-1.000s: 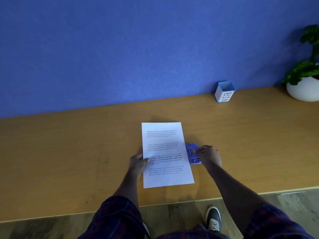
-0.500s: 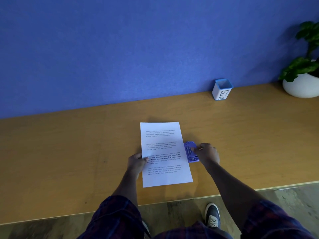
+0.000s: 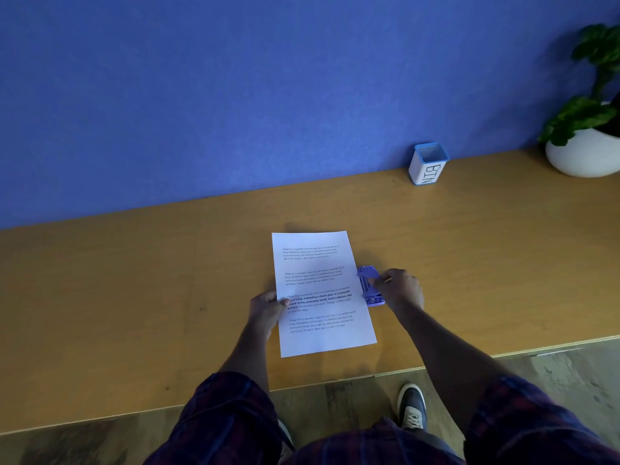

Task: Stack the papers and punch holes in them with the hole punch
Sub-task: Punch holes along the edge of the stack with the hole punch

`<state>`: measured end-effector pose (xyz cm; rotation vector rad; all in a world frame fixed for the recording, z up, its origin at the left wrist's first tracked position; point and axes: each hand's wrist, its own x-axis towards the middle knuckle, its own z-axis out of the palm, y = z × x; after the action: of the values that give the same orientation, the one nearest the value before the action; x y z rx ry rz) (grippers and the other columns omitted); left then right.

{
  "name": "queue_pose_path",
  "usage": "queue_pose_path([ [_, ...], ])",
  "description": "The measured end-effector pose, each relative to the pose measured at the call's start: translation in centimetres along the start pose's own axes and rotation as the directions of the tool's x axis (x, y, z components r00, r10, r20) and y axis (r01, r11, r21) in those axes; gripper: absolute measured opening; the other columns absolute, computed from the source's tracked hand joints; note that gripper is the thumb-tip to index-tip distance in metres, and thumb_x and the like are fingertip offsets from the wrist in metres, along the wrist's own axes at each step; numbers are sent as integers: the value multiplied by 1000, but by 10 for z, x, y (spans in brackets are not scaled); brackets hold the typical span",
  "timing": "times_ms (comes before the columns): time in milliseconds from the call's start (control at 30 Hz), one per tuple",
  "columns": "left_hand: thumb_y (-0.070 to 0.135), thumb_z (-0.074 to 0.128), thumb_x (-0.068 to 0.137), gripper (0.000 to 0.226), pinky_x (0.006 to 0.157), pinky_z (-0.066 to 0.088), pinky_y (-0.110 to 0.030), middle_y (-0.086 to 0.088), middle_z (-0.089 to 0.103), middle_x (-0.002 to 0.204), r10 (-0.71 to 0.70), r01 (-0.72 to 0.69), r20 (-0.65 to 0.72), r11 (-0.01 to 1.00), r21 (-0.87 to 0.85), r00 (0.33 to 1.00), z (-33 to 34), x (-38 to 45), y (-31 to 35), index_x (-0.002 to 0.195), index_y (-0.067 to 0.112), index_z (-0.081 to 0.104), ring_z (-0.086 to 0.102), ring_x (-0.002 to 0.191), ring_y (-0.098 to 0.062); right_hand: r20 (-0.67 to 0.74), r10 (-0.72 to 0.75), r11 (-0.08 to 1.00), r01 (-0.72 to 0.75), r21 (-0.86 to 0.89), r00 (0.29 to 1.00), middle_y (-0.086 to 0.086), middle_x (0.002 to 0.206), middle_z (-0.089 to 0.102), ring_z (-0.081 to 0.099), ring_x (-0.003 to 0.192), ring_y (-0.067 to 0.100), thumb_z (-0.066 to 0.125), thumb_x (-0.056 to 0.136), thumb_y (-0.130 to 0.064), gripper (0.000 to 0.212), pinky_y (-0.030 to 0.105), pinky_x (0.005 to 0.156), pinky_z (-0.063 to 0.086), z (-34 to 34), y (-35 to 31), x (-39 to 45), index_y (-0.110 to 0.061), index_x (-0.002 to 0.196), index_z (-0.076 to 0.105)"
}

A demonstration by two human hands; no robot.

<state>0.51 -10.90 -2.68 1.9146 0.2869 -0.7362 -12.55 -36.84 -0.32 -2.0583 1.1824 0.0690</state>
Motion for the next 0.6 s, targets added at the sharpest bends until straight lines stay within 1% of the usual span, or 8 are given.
queue_pose_path([
  [100, 5, 72, 91, 23, 97, 57, -42, -12, 75, 110, 1, -1, -1, 1000, -7, 1000, 2, -1, 1, 114, 5, 74, 71, 103, -29, -6, 0, 1000, 0, 8, 1000, 4, 86, 74, 68, 82, 30, 73, 81, -42, 22, 34, 69, 53, 0, 1, 0, -22, 89, 76],
  [233, 5, 72, 91, 23, 87, 55, -32, -7, 74, 104, 0, 0, 12, 1000, -22, 1000, 5, -3, 1, 114, 6, 75, 69, 94, -22, -13, 2, 1000, -2, 9, 1000, 4, 86, 74, 68, 81, 29, 73, 82, -43, 22, 32, 66, 51, 1, 0, -1, -22, 90, 75],
  [367, 4, 72, 91, 22, 91, 57, -38, -9, 74, 104, 7, -7, 8, 1000, -13, 1000, 9, -4, 2, 114, 4, 74, 70, 95, -25, -16, 7, 1000, -7, 8, 1000, 3, 87, 74, 68, 81, 28, 73, 82, -43, 22, 33, 68, 53, 1, 0, -2, -24, 91, 75],
  [467, 2, 72, 91, 21, 88, 57, -36, -11, 75, 103, 16, -16, 16, 1000, 2, 1000, 12, -4, 2, 112, 2, 74, 70, 93, -25, -14, 13, 1000, -13, 12, 1000, 3, 87, 74, 68, 83, 28, 73, 82, -42, 20, 34, 70, 54, 1, -1, -2, -24, 92, 75],
  [600, 4, 72, 91, 24, 93, 58, -43, -10, 74, 102, 37, -37, 21, 999, 38, 999, 16, -5, 3, 114, 1, 74, 72, 100, -30, -14, 31, 1000, -31, 4, 999, 2, 84, 73, 68, 80, 28, 71, 80, -40, 17, 30, 65, 50, 0, 0, -1, -26, 89, 75],
])
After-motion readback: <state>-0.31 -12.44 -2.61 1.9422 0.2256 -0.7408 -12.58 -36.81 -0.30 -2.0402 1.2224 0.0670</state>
